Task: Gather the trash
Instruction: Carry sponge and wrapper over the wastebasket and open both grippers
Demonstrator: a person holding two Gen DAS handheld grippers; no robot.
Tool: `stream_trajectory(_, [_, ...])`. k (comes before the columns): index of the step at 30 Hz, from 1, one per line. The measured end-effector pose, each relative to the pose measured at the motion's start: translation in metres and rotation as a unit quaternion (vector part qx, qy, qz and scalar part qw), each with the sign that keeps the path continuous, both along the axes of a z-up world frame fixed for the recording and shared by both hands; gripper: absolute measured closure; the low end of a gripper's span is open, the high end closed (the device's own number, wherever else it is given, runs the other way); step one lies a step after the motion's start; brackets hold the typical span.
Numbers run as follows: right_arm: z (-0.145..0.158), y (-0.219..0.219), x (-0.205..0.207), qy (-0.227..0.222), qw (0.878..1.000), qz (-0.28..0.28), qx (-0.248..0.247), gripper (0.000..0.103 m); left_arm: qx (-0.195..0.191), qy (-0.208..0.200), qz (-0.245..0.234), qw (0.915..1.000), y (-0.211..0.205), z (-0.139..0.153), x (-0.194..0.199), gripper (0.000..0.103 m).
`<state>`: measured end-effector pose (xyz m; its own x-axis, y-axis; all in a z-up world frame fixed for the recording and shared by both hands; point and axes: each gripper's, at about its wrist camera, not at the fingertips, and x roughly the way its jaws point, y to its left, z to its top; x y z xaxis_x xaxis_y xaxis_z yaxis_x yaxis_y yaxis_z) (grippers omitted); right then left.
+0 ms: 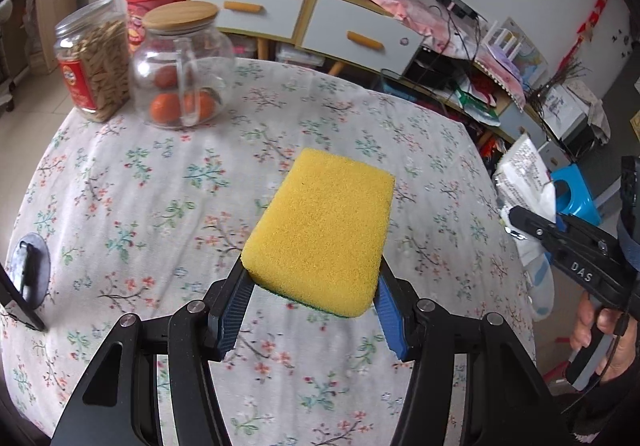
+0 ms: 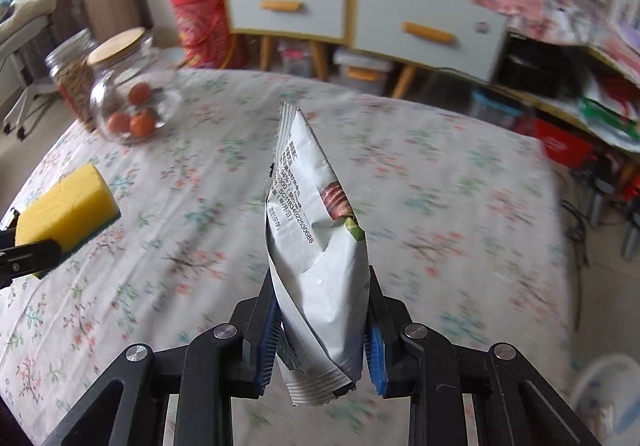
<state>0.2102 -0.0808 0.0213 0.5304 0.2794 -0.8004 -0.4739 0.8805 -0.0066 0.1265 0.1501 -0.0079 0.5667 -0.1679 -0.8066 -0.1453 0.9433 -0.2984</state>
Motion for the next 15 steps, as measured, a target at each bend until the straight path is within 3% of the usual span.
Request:
stream_trajectory(8, [0.014, -0.102, -0.010, -0.003, 0.994, -0.103, 0.028, 0.070, 0.001, -0.002, -0.040, 0.9992, -0.054, 0.004, 0.009, 0.043])
stream_trajectory(12, [0.019, -0.165, -0.017, -0.019, 0.986, -0.163, 0.037, 0.070, 0.005, -0.003, -0.059, 0.9983, -0.077, 0.004, 0.012, 0.043])
stream_trajectory(15, [0.014, -0.214, -0.020, -0.006, 0.976, -0.213, 0.044, 0.070, 0.010, 0.000, -0.073, 0.9973, -0.095, 0.001, 0.015, 0.043])
